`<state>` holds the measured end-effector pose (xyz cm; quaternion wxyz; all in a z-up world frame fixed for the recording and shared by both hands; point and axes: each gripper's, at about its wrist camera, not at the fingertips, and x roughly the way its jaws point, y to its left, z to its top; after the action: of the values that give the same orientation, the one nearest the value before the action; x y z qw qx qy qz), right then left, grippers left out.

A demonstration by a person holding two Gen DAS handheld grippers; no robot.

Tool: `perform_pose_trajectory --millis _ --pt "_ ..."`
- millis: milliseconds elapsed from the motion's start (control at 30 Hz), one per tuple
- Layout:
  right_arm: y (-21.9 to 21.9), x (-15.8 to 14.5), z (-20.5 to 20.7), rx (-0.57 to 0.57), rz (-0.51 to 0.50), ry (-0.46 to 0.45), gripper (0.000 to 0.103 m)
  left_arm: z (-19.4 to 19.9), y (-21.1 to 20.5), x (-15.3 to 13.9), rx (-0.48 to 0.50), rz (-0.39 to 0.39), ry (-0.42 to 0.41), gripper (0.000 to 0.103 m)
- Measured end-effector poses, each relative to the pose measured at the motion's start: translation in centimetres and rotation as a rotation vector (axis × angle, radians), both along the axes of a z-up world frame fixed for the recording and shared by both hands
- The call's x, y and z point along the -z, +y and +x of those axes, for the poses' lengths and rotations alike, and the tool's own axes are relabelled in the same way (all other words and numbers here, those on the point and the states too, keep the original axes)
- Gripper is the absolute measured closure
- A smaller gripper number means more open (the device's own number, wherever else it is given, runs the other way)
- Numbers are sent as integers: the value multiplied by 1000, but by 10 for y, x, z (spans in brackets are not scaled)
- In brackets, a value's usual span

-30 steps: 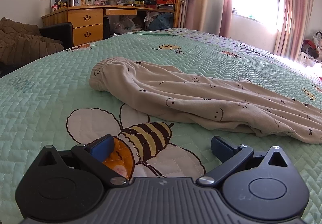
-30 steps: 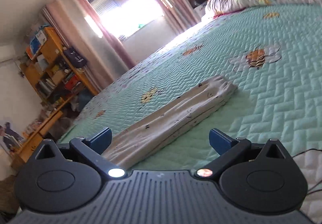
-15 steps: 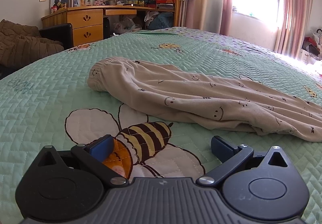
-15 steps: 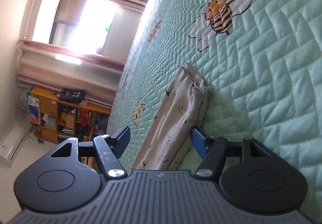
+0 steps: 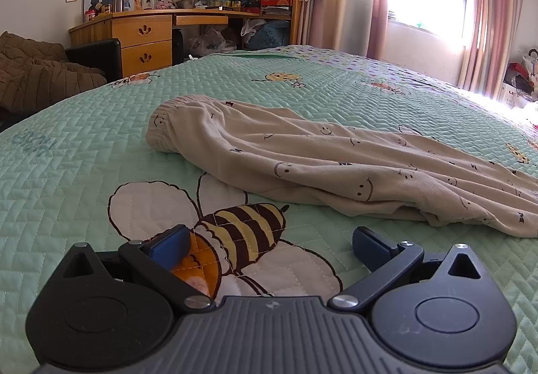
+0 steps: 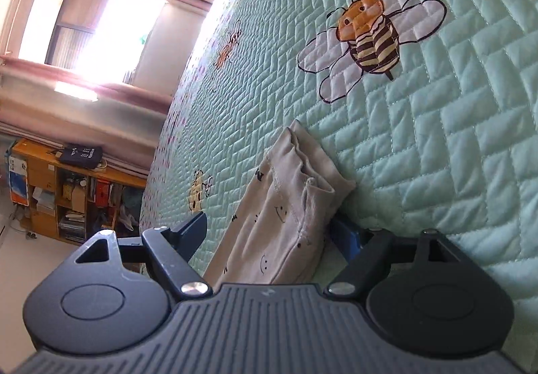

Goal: Fold clothes
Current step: 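Lower the right gripper onto the pant-leg end of the strip and close it, then lift the pant-leg end with the right gripper and fold it toward the waistband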

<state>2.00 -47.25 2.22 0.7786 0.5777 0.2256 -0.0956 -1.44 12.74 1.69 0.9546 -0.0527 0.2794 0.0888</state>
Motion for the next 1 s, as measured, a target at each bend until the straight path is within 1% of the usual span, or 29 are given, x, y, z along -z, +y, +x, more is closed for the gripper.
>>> perform_pose_trajectory --millis 67,100,133,167,200,233,333,433,467,500,533,567,600,667,767,900,1000 --pt "1 0 1 8 -5 -3 23 0 0 0 0 0 0 1" --pt "0 0 2 9 -15 0 28 0 0 0 0 0 0 1" --pt "0 0 0 13 -22 8 36 0 0 0 0 -1 0 1" --pt "0 1 -3 23 -24 15 41 0 0 0 0 -1 0 1" --pt "0 2 -7 36 -17 21 52 0 0 0 0 -1 0 1" --pt "-2 3 -13 53 -6 21 54 0 0 0 0 -2 0 1" --pt "-3 9 -23 73 -10 4 54 0 0 1 1 1 0 1" --pt "-7 11 -10 64 -18 -2 51 0 0 1 0 1 0 1" --pt "-8 10 -2 56 -35 3 52 1 0 1 0 1 1 1" --pt "-10 9 4 51 -54 15 61 0 0 1 0 2 1 1" --pt "-9 6 7 52 -84 42 79 0 0 1 0 1 0 1" --pt "-7 3 7 53 -111 58 86 0 0 1 0 2 1 1" --pt "-5 0 5 52 -138 67 86 0 0 1 0 3 1 1" --pt "1 -7 -4 45 -194 41 87 0 0 1 1 2 1 1" --pt "6 -17 -10 35 -259 49 87 0 -1 1 1 -1 -1 1" --pt "9 -38 1 19 -332 62 87 -1 0 0 3 -12 -4 1" --pt "30 -66 15 -8 -441 65 87 -2 2 0 6 -28 -11 1"
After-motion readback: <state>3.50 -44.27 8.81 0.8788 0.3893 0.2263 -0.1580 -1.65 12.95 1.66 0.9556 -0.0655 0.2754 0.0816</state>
